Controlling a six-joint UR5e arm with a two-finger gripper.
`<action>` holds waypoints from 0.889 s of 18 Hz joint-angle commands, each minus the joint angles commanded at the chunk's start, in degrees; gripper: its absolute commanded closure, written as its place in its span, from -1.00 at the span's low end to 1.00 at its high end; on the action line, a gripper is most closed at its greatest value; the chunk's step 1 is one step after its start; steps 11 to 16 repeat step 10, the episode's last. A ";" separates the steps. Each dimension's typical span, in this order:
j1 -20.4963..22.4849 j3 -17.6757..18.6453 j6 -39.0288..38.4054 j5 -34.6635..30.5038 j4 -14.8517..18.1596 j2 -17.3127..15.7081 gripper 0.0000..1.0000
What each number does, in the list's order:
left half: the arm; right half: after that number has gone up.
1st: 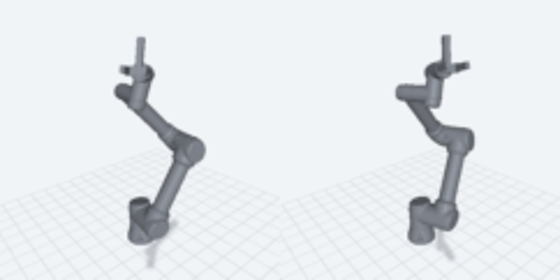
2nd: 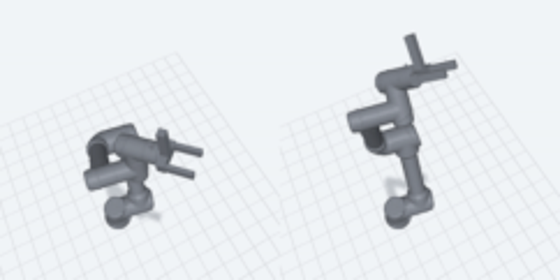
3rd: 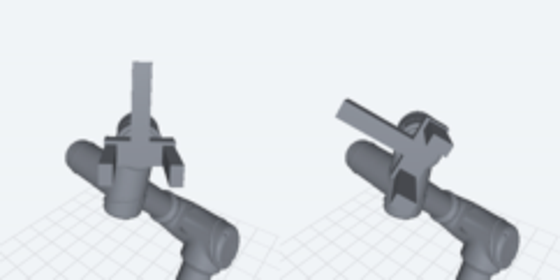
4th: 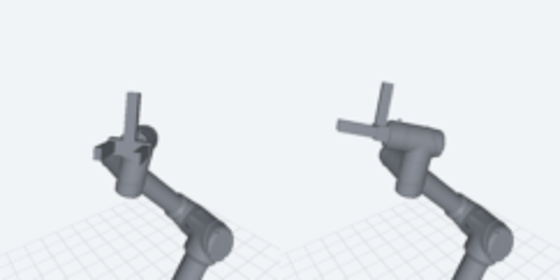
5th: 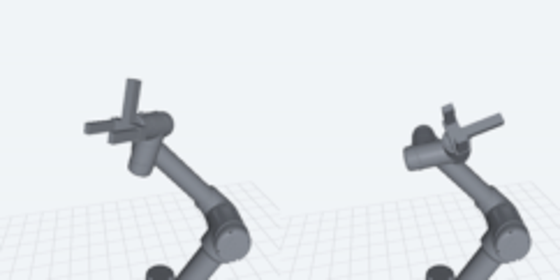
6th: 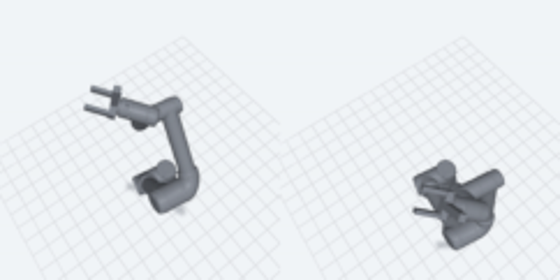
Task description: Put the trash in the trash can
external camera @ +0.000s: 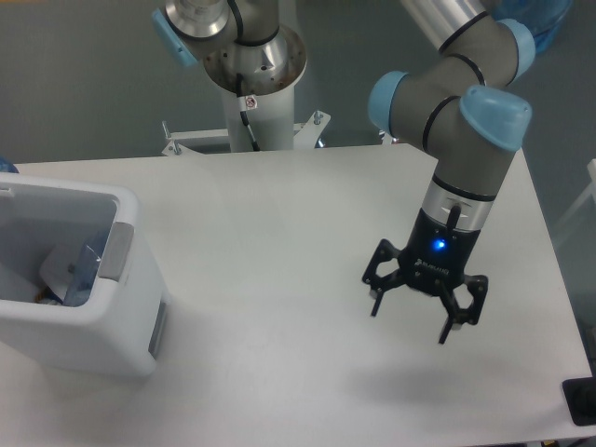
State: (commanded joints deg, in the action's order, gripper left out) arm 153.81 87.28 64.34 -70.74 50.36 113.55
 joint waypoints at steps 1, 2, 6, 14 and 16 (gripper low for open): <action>-0.17 0.17 0.44 -1.84 0.09 0.00 -1.00; -0.26 0.35 2.01 -4.38 0.35 0.00 -1.00; -2.46 0.61 6.50 -12.75 1.66 0.00 -1.00; -2.55 0.70 6.77 -13.99 2.55 0.00 -1.00; -2.55 0.70 6.77 -13.99 2.55 0.00 -1.00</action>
